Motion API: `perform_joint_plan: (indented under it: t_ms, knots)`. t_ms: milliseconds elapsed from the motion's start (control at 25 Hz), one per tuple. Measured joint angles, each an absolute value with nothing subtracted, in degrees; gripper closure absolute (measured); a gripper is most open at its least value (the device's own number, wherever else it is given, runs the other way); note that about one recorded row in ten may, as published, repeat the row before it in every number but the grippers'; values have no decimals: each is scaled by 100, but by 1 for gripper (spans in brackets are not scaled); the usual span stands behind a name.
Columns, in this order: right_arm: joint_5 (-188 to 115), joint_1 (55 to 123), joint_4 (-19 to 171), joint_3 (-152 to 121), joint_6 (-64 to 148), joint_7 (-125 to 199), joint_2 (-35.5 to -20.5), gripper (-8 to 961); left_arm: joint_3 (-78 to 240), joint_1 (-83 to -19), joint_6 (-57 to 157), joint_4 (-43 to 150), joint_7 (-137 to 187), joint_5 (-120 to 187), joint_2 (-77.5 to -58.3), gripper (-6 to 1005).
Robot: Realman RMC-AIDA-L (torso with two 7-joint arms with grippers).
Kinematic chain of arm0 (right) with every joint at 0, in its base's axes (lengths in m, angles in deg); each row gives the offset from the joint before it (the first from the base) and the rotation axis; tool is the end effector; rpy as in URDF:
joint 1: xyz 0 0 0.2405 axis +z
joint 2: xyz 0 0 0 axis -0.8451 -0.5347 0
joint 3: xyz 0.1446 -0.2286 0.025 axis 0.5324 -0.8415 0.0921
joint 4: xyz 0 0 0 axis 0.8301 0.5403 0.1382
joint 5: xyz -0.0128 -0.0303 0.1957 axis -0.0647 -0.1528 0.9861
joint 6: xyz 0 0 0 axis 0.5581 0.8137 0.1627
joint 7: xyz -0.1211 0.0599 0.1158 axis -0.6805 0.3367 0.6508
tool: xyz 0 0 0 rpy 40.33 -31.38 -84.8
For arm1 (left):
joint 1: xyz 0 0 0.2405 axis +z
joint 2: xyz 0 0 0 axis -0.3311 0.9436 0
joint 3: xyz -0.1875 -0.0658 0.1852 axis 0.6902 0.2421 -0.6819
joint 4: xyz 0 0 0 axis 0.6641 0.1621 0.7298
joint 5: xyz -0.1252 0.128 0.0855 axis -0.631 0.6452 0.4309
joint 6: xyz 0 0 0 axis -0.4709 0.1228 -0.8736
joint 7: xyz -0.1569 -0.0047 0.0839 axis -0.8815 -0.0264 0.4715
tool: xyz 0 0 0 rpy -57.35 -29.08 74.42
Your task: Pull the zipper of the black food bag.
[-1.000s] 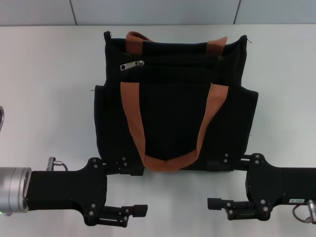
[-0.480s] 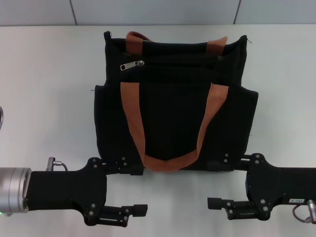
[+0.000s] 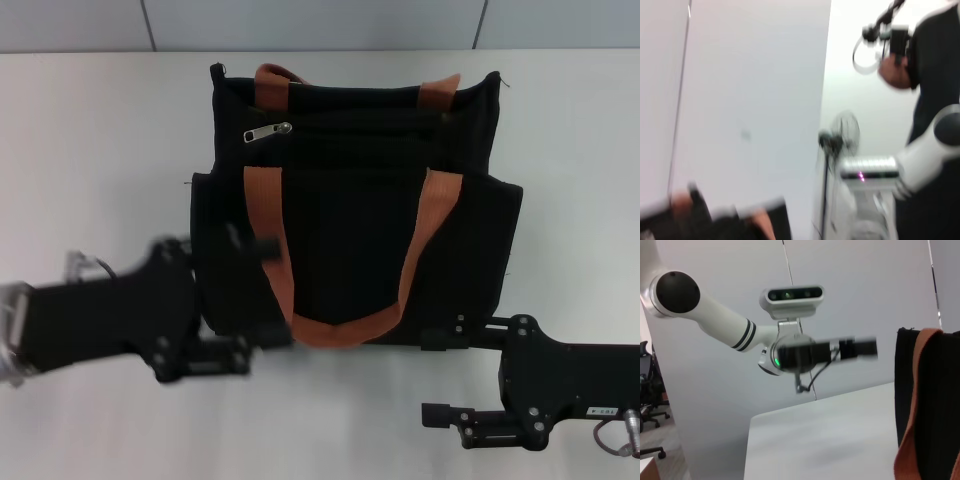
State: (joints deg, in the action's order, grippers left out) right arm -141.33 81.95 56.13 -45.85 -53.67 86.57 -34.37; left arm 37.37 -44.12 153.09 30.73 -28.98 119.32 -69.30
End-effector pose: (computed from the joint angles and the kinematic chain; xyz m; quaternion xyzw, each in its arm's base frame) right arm 0.2643 0.2389 -0.0686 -0.9428 0.1047 0.3155 0.0236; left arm -0.2314 0.2551 -0.0289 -0.9086 -0.0570 -0.4125 0.0339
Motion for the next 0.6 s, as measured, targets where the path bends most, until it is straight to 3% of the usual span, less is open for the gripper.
perform_joint_plan:
  t_ms: [320,600]
  knots:
    - [-14133,8193,5656,-4582,-5371,8661,-3438,228,5886,-4411,15396,3126,-3137,11839,-6959,226]
    - [-14136,8186,5667,-4570,-5393,8662,-3438,229,5901,-4447,14138,3079,-3282,12013,-6701,232]
